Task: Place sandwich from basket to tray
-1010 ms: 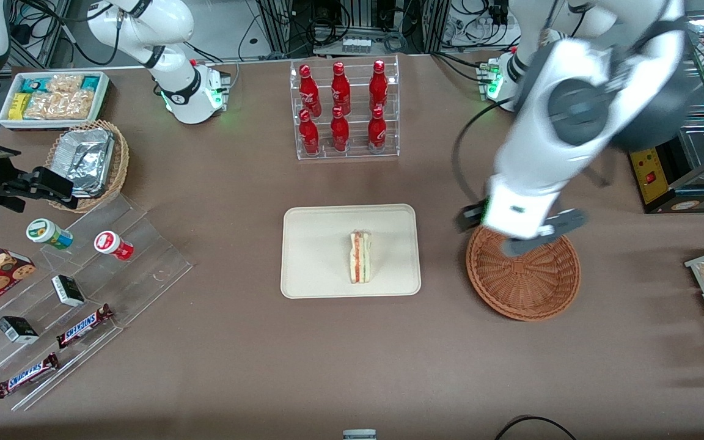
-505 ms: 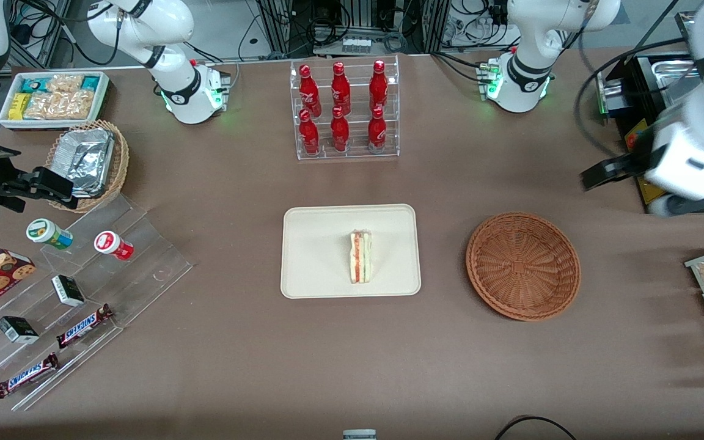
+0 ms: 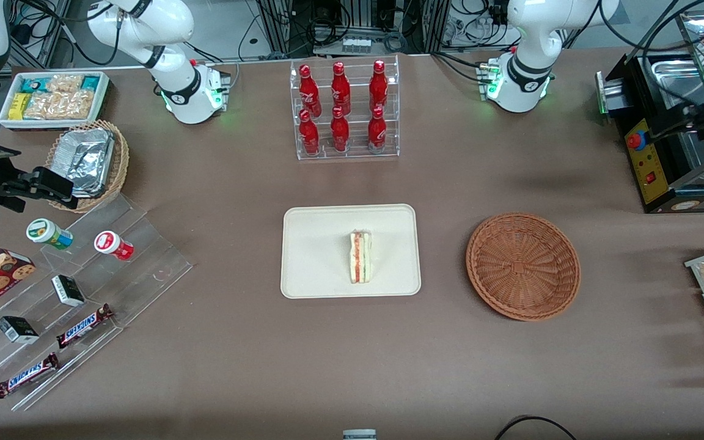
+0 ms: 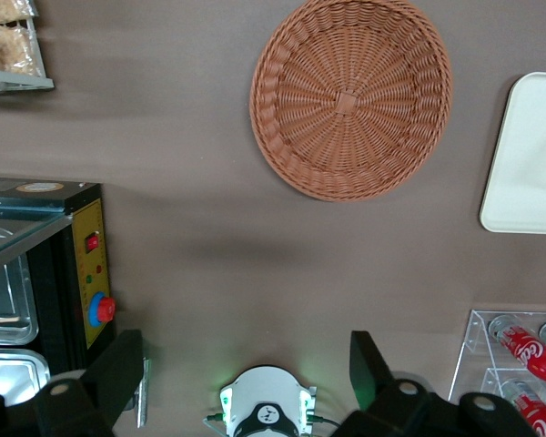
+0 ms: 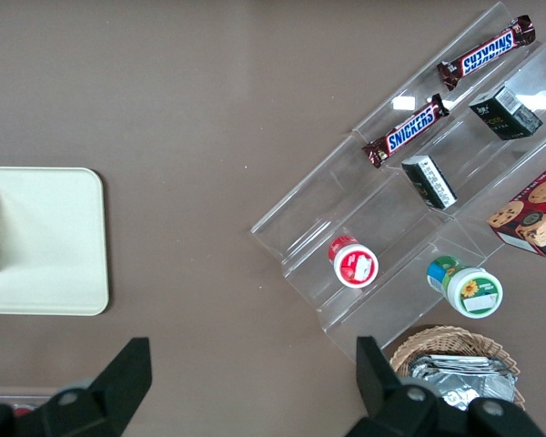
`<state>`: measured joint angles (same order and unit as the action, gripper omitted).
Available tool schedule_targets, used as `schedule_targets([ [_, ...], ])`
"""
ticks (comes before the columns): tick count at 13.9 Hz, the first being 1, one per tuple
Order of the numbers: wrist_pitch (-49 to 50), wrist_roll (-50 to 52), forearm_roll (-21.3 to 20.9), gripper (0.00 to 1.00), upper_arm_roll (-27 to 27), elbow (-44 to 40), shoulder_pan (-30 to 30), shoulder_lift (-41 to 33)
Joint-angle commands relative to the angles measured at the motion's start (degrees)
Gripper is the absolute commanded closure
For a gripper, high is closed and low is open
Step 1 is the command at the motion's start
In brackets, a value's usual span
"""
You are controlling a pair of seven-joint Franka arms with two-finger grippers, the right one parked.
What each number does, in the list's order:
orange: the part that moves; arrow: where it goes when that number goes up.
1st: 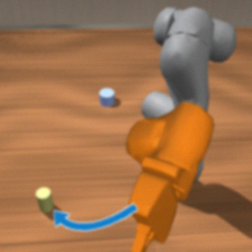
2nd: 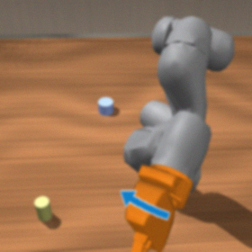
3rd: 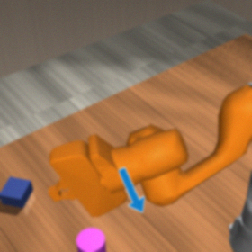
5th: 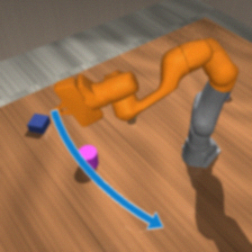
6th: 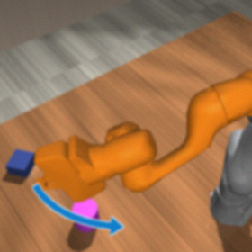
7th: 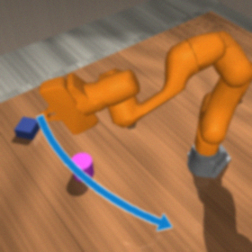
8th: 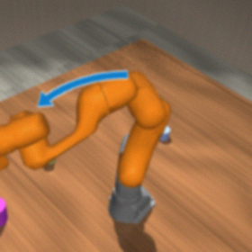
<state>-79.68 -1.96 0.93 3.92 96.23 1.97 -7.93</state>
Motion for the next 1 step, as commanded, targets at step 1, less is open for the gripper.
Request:
schedule_targets([
  [1, -0.57, -1.29, 0.3, 0.0, -1.54, -5.22, -0.03, 4.03],
])
